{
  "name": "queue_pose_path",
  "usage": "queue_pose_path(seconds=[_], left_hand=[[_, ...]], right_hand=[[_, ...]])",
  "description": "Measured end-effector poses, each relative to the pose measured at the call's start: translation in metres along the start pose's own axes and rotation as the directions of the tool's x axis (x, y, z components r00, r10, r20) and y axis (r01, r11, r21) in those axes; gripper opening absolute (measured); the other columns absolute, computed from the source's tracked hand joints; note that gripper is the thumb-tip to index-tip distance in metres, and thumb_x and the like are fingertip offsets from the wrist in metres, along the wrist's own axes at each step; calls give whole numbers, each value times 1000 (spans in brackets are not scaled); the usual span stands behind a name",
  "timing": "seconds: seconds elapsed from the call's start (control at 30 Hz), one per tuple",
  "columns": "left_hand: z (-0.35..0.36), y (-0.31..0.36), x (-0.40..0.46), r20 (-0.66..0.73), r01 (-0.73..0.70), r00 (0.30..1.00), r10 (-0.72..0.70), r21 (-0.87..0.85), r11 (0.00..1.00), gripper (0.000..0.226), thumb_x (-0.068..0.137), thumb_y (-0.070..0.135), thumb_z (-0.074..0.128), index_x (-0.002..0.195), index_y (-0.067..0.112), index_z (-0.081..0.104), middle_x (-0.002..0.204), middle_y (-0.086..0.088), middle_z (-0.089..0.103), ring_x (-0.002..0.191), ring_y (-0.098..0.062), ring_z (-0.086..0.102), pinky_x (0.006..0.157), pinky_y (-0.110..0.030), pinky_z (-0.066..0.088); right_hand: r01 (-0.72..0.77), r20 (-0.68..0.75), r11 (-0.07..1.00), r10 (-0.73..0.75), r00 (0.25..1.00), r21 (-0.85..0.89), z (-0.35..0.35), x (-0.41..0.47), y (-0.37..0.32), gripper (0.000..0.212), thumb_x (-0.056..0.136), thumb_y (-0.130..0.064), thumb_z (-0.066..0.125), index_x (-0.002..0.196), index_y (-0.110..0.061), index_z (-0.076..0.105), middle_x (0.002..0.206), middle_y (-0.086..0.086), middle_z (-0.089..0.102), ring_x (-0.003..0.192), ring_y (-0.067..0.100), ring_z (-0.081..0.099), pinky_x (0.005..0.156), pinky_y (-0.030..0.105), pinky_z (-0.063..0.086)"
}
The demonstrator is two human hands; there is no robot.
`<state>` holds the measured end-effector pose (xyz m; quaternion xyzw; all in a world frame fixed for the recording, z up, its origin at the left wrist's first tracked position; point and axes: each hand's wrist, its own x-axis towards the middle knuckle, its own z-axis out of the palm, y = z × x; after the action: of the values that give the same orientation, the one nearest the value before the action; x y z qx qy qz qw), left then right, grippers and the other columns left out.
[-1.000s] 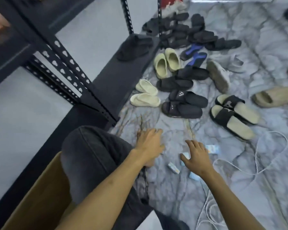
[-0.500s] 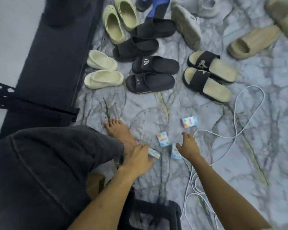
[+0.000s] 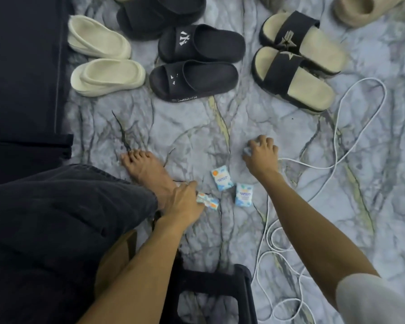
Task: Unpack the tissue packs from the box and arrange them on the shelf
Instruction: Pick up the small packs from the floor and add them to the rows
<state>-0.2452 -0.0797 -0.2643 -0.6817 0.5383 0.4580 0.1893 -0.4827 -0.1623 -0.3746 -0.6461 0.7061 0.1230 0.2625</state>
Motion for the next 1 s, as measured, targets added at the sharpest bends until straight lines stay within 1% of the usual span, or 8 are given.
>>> queue_pose_path(seconds=[0.17,0.33,0.5,0.6,0.7,0.83,0.9,1.0], left_hand=[[27,-7,12,68,-60,996,50,156,986,60,95,29,65,149,17,40,140,-12,51,126,-31,51,100,-44,49],[43,-3,29,98,-259,965,241,462,848,68,95,16,59,155,16,27,151,-8,35,139,-29,34,107,-42,39],[50,0,38,119,-369,902,415,713,597,54,83,15,63,137,17,57,128,-4,63,117,-26,58,98,-39,45],[49,-7,49,134,-337,938,318,554,761,42,95,14,57,136,14,52,127,-9,64,118,-31,58,97,-40,41],[31,-12,59,35,-82,996,78,133,988,32,100,22,57,130,13,60,125,-12,66,112,-32,62,83,-36,46],[-3,-13,61,63,150,989,-137,-334,931,24,91,19,70,113,10,73,111,-15,74,97,-30,69,73,-27,49],[-29,-11,49,52,144,989,-135,-401,905,22,91,18,72,111,7,73,109,-16,74,89,-26,68,69,-26,50],[-66,-14,18,27,94,996,-91,-423,901,32,93,27,72,120,11,67,119,5,59,100,-13,55,80,-14,42]], right_hand=[[-14,19,984,10,1000,176,19,-7,-11,63,84,-35,73,135,-10,48,152,20,30,135,42,32,101,53,41],[32,-33,981,-26,999,194,29,-4,-10,63,83,-24,69,140,-13,45,158,22,24,138,44,31,106,51,38],[75,-72,992,-68,995,98,37,-6,-5,63,84,-27,63,142,-20,40,157,24,21,137,45,32,100,54,44],[113,-118,988,-101,988,107,42,-7,1,61,85,-28,63,141,-20,41,156,25,22,133,47,36,97,55,47],[98,-95,988,-87,992,117,41,-6,-1,62,86,-28,62,143,-21,40,158,24,19,134,48,36,100,56,45],[28,6,986,-30,1000,165,31,-11,-8,67,87,-29,64,148,-20,39,162,23,15,141,47,27,109,53,36],[-36,59,971,23,998,235,16,-9,-15,67,84,-32,64,146,-16,43,155,24,26,136,46,32,109,52,36],[-186,81,876,168,982,445,-18,2,-27,75,75,-47,59,137,-5,53,132,25,49,118,44,49,102,45,40]])
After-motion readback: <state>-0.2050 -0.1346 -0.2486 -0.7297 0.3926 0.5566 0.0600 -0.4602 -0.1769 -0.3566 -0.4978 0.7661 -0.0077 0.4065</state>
